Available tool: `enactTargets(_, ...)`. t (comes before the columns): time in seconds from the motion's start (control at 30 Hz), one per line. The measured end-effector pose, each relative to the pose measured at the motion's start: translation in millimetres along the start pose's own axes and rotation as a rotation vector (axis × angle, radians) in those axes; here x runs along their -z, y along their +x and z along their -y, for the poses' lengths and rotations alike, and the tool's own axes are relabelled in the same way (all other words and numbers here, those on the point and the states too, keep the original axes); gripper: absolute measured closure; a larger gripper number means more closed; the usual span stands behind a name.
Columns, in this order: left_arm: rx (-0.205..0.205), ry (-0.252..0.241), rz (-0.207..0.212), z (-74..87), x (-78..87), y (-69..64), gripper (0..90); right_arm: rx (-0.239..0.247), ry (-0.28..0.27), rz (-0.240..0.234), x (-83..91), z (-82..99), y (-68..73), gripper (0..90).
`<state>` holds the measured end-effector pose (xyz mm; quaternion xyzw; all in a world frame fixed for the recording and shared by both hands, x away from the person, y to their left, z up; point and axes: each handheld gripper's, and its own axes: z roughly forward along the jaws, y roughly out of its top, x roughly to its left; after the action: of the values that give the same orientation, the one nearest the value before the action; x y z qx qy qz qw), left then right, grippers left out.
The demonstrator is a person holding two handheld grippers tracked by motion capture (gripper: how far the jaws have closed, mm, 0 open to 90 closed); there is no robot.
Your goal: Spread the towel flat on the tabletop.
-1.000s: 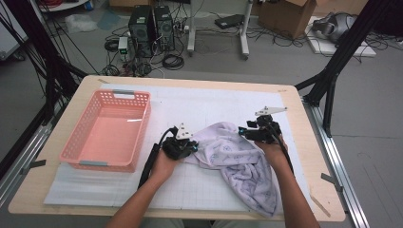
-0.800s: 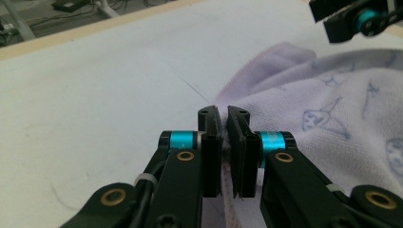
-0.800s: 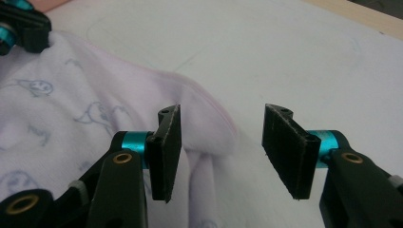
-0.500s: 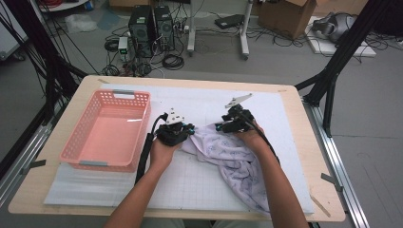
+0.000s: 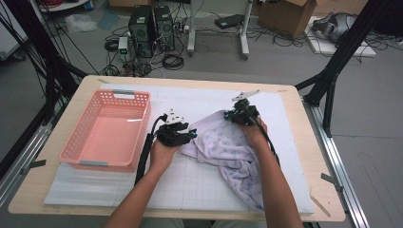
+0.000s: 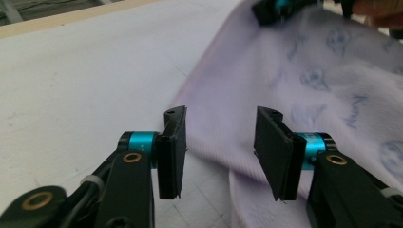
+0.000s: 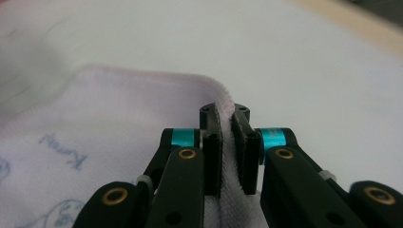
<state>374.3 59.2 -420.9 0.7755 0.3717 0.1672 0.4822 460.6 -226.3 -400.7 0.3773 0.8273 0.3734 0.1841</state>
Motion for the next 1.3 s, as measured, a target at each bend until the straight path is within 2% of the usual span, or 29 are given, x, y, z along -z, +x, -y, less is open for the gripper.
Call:
enactTargets(0.17,-0.011,0.015,0.051,1.9,-6.9,-7.3,51.3,-0.153,-0.076,0.186,24.8,5.6,-28.1,84.5)
enactTargets(0.27,-0.040,0.041,0.094,3.6,-11.4,-14.0,51.9,-0.276,-0.129,0.334,43.0,11.4,-43.7,84.5)
enactTargets(0.33,-0.052,0.040,0.117,3.7,-13.2,-18.1,52.2,-0.356,-0.155,0.411,55.7,17.0,-53.9,84.5)
enactTargets(0.4,-0.054,0.032,0.143,2.8,-13.1,-21.5,52.8,-0.403,-0.165,0.470,66.7,23.2,-63.0,83.9)
enactTargets(0.47,-0.059,0.013,0.163,1.6,-12.7,-25.4,52.7,-0.435,-0.172,0.431,73.0,28.9,-69.8,79.8)
enactTargets(0.5,-0.059,0.005,0.170,0.8,-13.4,-27.0,52.7,-0.419,-0.153,0.434,74.4,31.0,-69.9,73.8)
enactTargets(0.57,-0.063,0.004,0.181,-1.5,-15.8,-30.2,52.0,-0.402,-0.142,0.393,77.1,35.5,-68.1,65.4)
enactTargets(0.63,-0.071,0.001,0.197,-3.7,-19.7,-35.5,50.7,-0.378,-0.150,0.375,82.7,39.4,-61.9,59.6)
enactTargets(0.7,-0.081,0.026,0.217,-4.8,-27.2,-42.6,48.9,-0.355,-0.159,0.352,90.3,43.6,-53.8,57.8)
enactTargets(0.77,-0.099,0.077,0.239,-3.4,-37.4,-50.0,46.2,-0.315,-0.145,0.319,98.0,47.8,-45.7,57.2)
enactTargets(0.83,-0.122,0.115,0.240,0.3,-45.6,-56.8,45.5,-0.272,-0.126,0.299,105.5,53.2,-36.7,56.6)
enactTargets(0.9,-0.116,0.132,0.236,2.3,-48.4,-58.8,47.6,-0.255,-0.118,0.280,113.2,59.7,-29.3,55.4)
enactTargets(0.93,-0.108,0.142,0.232,2.2,-47.7,-58.4,53.0,-0.247,-0.116,0.268,117.0,63.2,-26.7,55.1)
enactTargets(1.0,-0.112,0.187,0.235,1.8,-43.7,-57.9,75.6,-0.246,-0.116,0.244,122.8,70.1,-21.7,54.0)
enactTargets(1.03,-0.127,0.195,0.234,2.4,-40.4,-58.5,80.7,-0.243,-0.108,0.232,124.8,73.5,-19.7,53.1)
enactTargets(1.1,-0.156,0.213,0.238,4.2,-31.5,-59.2,83.8,-0.241,-0.106,0.216,127.8,80.2,-14.6,53.1)
enactTargets(1.13,-0.160,0.206,0.236,6.2,-25.9,-59.0,84.3,-0.232,-0.098,0.214,129.4,83.6,-12.2,53.2)
enactTargets(1.3,-0.137,0.189,0.257,24.8,7.3,-58.3,84.9,-0.229,-0.103,0.193,135.7,98.7,0.3,53.2)
